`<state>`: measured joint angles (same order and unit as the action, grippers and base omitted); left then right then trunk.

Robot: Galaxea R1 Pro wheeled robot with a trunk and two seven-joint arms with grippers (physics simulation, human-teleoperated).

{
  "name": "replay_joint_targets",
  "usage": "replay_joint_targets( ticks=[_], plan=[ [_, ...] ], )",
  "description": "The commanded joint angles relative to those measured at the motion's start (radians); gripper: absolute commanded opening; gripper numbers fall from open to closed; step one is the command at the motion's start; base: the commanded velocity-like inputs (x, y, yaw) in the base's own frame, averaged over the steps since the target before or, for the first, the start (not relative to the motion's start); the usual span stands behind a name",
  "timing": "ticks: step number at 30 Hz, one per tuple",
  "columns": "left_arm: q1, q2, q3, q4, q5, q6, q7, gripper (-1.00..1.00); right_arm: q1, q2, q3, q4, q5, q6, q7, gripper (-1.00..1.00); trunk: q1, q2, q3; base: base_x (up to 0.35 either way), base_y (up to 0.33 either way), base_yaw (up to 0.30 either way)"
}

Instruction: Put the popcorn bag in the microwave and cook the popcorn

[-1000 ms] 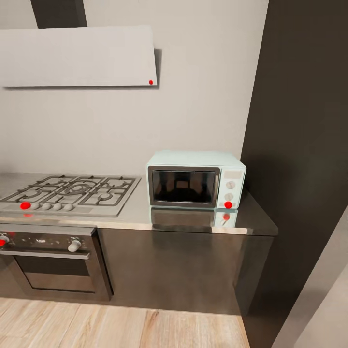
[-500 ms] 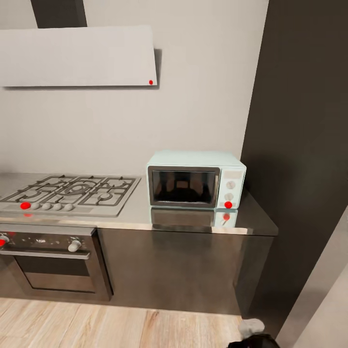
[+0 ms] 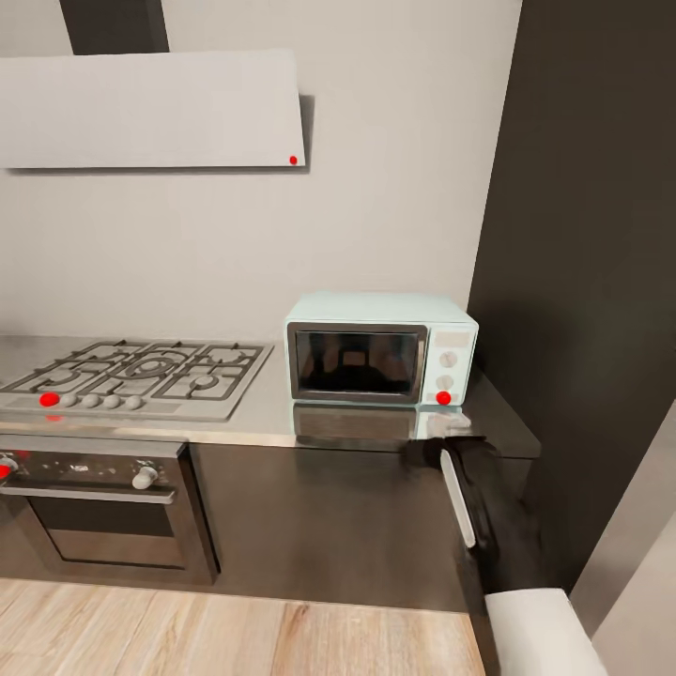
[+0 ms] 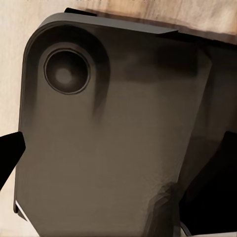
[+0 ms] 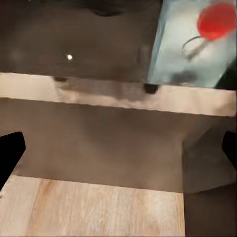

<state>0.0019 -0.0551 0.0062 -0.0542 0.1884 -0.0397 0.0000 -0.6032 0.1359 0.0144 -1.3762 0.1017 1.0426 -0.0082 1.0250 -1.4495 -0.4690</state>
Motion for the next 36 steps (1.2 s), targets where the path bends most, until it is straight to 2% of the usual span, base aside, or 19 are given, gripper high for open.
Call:
replay_joint_targets(
  ticks=[1,5,6,9,17,23,24,28,31,36],
  plan=[
    [0.000,0.000,0.000,-0.001,0.006,-0.001,0.000,1.00,-0.022,0.000,0.001,-0.001,0.006,0.005,0.001,1.00,0.000,-0.001,-0.001,0.000,0.000,0.000],
    [0.000,0.000,0.001,-0.002,0.006,-0.002,0.000,1.00,-0.138,0.001,0.000,-0.003,0.007,0.005,0.002,1.00,0.000,-0.001,-0.001,0.000,0.000,0.000],
    [0.000,0.000,0.001,-0.002,0.006,-0.002,0.000,1.00,-0.208,0.001,-0.001,-0.002,0.009,0.005,0.001,1.00,0.000,-0.001,-0.001,0.000,0.000,0.000],
    [0.000,0.000,0.001,-0.002,0.006,-0.002,0.000,1.00,-0.226,0.002,-0.003,-0.003,0.016,0.005,-0.003,1.00,0.000,-0.001,-0.001,0.000,0.000,0.000],
    [0.001,0.000,0.001,-0.003,0.006,-0.001,-0.001,1.00,-0.228,0.033,-0.010,-0.003,0.018,0.005,-0.033,1.00,0.000,-0.001,-0.001,0.000,0.000,0.000],
    [0.000,0.000,0.001,-0.003,0.006,0.000,-0.002,1.00,-0.226,0.036,-0.010,-0.001,0.016,0.005,-0.055,1.00,0.000,-0.001,-0.001,0.000,0.000,0.000],
    [0.001,0.000,0.001,-0.003,0.006,0.000,-0.002,1.00,-0.219,0.036,-0.010,0.000,0.016,-0.002,-0.081,1.00,0.000,-0.001,-0.001,0.000,0.000,0.000],
    [0.001,0.000,0.001,-0.003,0.006,0.000,-0.002,1.00,-0.170,0.036,-0.009,0.003,0.012,-0.116,-0.195,1.00,0.000,-0.001,-0.001,0.000,0.000,0.000],
    [0.001,0.000,0.001,-0.003,0.006,0.000,-0.002,1.00,-0.153,0.036,-0.008,0.012,0.005,-0.150,-0.226,1.00,0.000,-0.001,-0.001,0.000,0.000,0.000],
    [0.000,0.000,0.001,-0.003,0.006,-0.001,-0.002,1.00,-0.150,0.037,-0.007,0.014,0.003,-0.159,-0.230,1.00,0.000,-0.001,-0.001,0.000,0.000,0.000]
  ],
)
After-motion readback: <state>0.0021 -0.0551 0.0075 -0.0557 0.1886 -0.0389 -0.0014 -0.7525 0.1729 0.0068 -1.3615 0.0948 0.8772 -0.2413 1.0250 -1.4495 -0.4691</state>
